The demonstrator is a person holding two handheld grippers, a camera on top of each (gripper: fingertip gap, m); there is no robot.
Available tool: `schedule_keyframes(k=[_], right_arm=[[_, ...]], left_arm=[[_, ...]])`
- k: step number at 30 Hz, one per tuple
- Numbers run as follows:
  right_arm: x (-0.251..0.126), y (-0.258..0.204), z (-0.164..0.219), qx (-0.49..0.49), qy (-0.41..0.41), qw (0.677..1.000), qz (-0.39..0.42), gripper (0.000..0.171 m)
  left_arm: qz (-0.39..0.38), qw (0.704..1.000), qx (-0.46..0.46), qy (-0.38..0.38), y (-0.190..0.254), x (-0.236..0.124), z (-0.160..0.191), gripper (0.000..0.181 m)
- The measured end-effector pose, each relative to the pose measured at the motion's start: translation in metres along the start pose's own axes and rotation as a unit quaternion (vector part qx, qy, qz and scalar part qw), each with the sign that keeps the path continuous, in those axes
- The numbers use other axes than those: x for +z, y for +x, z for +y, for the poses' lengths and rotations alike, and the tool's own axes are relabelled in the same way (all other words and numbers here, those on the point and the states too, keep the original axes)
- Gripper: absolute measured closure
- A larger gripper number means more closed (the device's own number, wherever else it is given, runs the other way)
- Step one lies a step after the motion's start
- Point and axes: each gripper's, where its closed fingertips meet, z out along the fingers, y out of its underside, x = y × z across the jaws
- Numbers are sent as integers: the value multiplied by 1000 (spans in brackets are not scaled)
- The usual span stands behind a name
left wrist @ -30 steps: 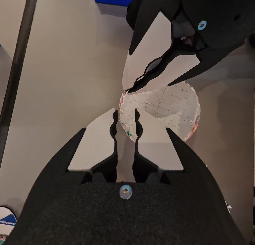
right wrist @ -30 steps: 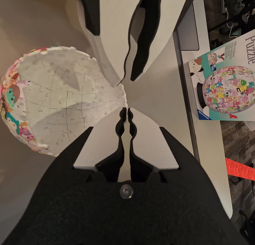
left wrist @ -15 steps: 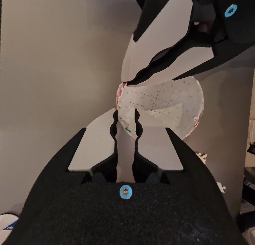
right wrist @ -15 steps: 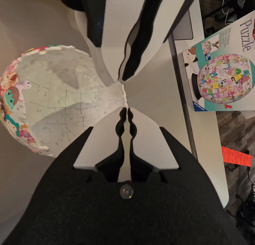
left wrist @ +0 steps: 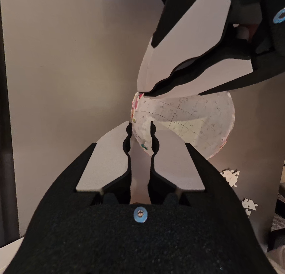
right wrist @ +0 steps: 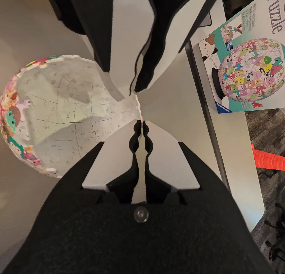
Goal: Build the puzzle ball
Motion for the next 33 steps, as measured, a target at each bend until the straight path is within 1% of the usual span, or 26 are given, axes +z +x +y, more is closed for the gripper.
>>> schedule_keyframes(k=[9,25,33], right_arm=[[4,8,2,4,-1,1000,15,169],[6,18,5,34,11,999,23,169],[8,21,7,38,3,999,25,168]], left_arm=[[7,1000,0,-18,-9,9,2,159],[1,1000,3,-28,-15,9,-2,159],[-3,999,6,-34,-17,11,-2,159]])
